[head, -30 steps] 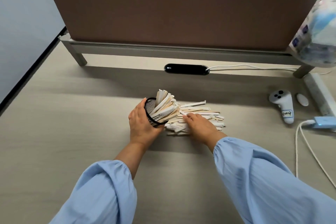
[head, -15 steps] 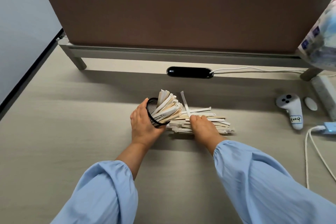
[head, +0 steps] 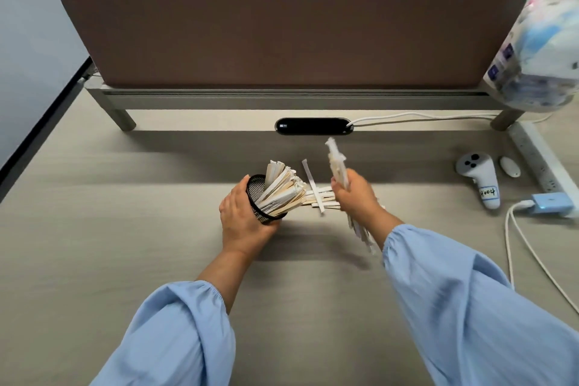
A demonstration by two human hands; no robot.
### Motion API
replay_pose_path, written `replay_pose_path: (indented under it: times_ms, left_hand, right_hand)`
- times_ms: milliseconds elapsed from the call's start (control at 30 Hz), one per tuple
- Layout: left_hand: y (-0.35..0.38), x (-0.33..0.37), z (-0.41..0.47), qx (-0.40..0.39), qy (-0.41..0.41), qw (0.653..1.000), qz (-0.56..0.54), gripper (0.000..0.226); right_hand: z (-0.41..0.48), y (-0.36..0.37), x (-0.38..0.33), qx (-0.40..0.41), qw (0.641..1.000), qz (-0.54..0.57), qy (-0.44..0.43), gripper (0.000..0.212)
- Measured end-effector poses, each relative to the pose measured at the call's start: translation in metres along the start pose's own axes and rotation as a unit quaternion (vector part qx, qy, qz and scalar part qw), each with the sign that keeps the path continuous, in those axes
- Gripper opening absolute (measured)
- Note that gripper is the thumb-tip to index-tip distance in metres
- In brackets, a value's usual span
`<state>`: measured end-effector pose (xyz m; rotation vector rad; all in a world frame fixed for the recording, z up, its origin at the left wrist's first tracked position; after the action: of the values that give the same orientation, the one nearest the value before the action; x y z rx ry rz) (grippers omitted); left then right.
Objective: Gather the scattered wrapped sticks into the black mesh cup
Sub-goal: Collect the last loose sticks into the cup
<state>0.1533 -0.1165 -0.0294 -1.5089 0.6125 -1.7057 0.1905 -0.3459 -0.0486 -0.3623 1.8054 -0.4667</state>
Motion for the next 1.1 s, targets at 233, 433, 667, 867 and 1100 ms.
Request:
replay_pose_path:
  times_ms: [233, 433, 667, 867, 1100]
  left_hand:
    - [0.015, 0.025, -0.010, -0.044, 0.063, 0.997, 0.001, 0.091]
    - [0.020, 0.049, -0.015, -0.074, 0.021, 0.993, -0.094, 0.100]
    - [0.020, 0.048, -0.009, -0.071, -0.010, 0.986, -0.148, 0.094]
    - [0.007, 0.048, -0.006, -0.033, -0.011, 0.985, -0.169, 0.095]
    - [0.000, 0.042, 0.002, -0.017, 0.007, 0.988, -0.152, 0.092]
  right_hand:
    - [-0.010, -0.057, -0.082, 0.149, 0.828, 0.539, -0.037, 0.039]
    - [-0.024, -0.022, -0.091, 0.107, 0.896, 0.428, -0.058, 0.042]
    - [-0.033, -0.001, -0.102, 0.006, 0.979, 0.156, -0.132, 0.015]
    - [-0.032, 0.002, -0.103, -0.065, 0.989, -0.027, -0.130, 0.043]
    - [-0.036, -0.015, -0.113, -0.013, 0.966, 0.207, -0.153, 0.057]
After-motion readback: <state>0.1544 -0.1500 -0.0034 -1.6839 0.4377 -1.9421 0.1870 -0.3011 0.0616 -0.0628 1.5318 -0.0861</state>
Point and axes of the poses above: each hand's wrist, its own z-axis towards the middle knuckle, its own y-axis out of the palm, x = y × z, the point moved 9 cm from there along z, towards the middle knuckle, and after that the axes turned 4 degrees about z, right-handed, at the moved point
